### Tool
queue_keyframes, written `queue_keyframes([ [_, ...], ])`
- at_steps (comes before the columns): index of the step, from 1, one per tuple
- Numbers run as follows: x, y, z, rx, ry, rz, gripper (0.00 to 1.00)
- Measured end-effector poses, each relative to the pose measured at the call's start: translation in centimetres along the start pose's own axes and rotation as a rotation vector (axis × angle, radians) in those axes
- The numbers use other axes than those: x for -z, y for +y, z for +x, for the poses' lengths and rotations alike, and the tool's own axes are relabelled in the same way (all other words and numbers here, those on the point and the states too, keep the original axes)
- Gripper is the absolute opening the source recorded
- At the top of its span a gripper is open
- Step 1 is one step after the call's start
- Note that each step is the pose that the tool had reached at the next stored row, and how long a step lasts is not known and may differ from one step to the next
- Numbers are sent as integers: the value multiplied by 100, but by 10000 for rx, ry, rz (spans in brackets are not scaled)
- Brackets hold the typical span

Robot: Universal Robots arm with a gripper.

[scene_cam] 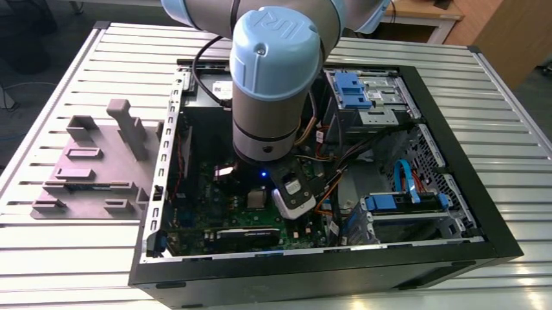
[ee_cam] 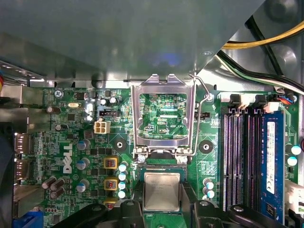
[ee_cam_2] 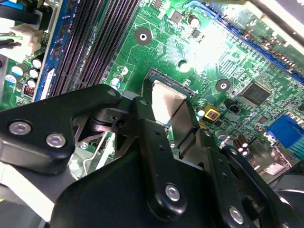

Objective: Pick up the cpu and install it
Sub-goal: 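Place the cpu into insertion slot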

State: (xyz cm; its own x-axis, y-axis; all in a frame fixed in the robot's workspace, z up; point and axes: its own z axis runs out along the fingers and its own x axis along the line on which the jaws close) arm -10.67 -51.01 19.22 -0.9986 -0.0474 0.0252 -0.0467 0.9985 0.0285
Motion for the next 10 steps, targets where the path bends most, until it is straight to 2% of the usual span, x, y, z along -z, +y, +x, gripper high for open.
queue_keyframes([
  [3,1,-1,0,0,2,3,43],
  [5,1,-1,0,0,1,3,38],
  [10,1,0,-2,0,-1,1,38],
])
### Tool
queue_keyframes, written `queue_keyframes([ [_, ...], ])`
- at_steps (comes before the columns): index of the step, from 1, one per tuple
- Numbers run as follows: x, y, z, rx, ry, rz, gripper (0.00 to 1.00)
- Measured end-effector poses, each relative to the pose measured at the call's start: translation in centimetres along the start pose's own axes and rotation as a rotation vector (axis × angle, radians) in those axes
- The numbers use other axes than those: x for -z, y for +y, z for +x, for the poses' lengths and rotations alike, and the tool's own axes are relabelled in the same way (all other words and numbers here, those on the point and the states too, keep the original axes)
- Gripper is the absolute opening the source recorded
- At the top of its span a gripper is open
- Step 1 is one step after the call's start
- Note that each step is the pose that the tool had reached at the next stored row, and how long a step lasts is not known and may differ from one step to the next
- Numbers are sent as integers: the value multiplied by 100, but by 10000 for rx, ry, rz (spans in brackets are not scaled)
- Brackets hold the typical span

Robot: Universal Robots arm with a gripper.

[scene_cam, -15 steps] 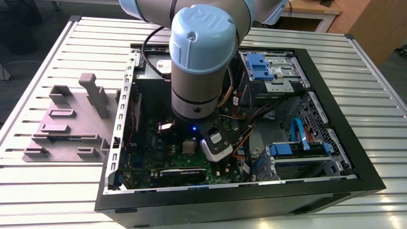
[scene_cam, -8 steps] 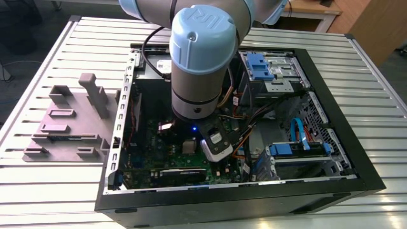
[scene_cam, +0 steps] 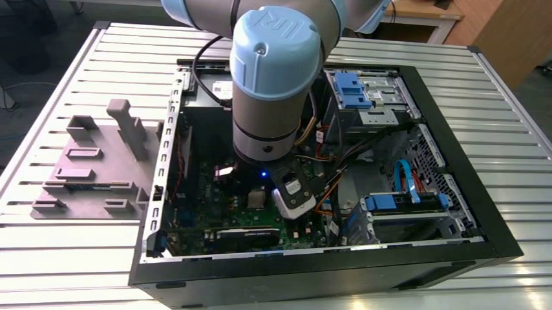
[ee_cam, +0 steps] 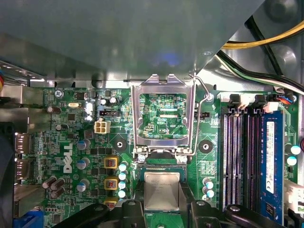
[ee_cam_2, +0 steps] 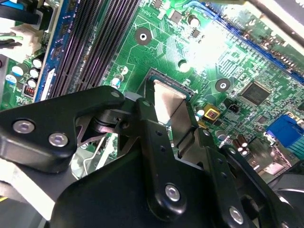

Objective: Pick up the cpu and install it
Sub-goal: 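Place the cpu into insertion slot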

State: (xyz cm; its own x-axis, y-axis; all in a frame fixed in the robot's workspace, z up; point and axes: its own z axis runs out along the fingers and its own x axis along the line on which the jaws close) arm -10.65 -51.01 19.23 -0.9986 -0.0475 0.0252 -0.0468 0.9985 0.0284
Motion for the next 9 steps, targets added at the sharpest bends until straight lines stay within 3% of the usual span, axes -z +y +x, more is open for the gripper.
queue_keyframes([
  [9,18,0,0,-2,6,99,38],
])
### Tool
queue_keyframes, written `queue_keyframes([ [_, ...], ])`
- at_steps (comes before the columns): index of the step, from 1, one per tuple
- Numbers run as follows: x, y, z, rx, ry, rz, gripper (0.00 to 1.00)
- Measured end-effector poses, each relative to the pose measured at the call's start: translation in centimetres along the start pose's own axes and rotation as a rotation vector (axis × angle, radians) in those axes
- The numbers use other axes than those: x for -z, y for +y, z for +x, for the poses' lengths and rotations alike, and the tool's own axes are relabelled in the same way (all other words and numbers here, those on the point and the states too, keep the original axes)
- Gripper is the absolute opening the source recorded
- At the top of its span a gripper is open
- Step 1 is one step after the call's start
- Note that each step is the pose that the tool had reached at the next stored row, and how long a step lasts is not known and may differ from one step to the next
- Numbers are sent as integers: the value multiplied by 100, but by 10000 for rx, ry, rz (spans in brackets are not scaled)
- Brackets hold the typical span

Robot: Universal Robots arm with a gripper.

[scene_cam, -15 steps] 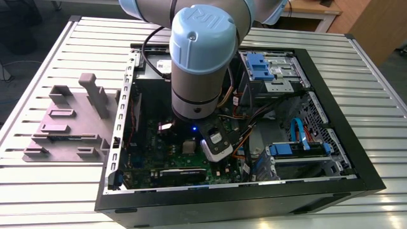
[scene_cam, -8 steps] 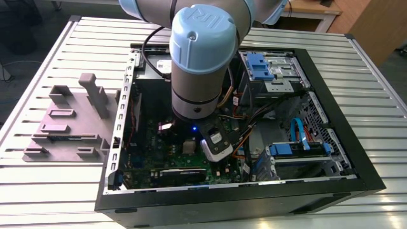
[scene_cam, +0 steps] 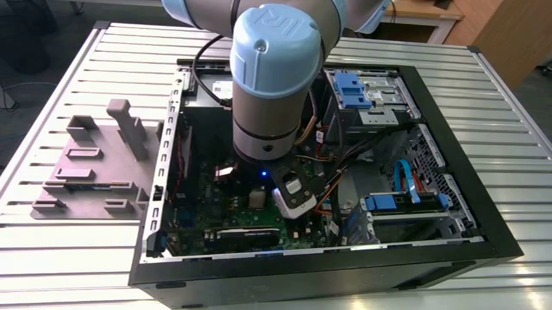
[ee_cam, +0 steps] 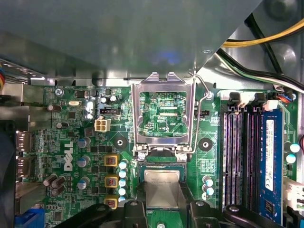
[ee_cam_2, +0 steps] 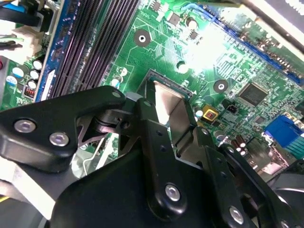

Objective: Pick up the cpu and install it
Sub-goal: 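Place the cpu into insertion slot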

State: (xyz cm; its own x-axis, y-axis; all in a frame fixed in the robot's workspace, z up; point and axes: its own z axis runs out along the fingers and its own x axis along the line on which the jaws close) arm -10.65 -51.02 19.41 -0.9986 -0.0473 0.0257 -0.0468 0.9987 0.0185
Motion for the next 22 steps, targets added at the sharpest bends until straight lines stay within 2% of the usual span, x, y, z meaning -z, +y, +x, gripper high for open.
queue_keyframes([
  [8,2,0,-4,-1,1,20,38],
  [13,43,1,-3,-2,0,19,38],
  [17,104,2,-1,-2,1,20,38],
  [22,112,2,-1,-1,0,19,38],
])
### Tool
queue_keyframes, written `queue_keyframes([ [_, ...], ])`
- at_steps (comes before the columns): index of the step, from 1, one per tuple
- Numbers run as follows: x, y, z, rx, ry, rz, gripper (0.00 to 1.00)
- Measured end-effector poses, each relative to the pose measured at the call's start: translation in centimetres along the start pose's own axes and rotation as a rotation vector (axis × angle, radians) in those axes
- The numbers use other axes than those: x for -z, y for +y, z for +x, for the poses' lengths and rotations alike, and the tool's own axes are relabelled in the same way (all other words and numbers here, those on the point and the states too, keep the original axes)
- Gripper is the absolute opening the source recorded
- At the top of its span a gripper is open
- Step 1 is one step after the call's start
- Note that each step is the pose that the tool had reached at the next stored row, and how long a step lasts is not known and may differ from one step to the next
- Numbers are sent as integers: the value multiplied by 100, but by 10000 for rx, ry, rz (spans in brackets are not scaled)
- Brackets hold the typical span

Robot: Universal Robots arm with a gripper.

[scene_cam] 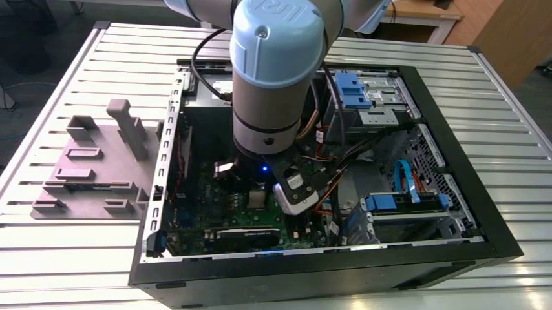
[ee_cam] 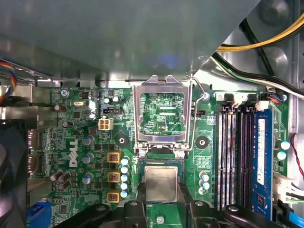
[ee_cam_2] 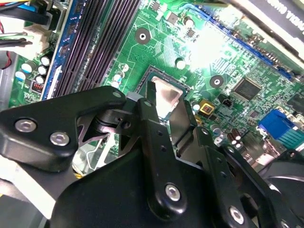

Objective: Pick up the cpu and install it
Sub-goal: 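Place the cpu into insertion slot, then close the cpu cover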

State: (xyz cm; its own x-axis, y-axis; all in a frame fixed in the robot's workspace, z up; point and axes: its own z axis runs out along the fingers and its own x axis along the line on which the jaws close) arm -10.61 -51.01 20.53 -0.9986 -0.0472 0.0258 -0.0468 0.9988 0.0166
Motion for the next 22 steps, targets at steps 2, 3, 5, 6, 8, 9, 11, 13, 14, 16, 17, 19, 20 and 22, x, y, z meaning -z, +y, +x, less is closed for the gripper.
queue_keyframes([
  [2,1,0,0,-1,0,0,38],
  [3,2,0,0,0,0,0,38],
  [5,4,0,0,0,0,1,38],
  [6,4,0,0,0,0,0,38],
  [8,5,0,0,0,0,0,37],
  [9,7,0,0,-1,0,0,31],
  [11,8,0,0,0,0,0,19],
  [13,10,0,0,0,0,1,13],
  [14,10,0,0,-1,0,0,11],
  [16,11,0,0,-1,0,1,11],
  [17,12,0,0,-1,0,1,11],
  [19,64,1,2,-1,0,0,11],
  [20,65,1,2,0,0,1,11],
  [22,65,1,1,1,0,0,11],
])
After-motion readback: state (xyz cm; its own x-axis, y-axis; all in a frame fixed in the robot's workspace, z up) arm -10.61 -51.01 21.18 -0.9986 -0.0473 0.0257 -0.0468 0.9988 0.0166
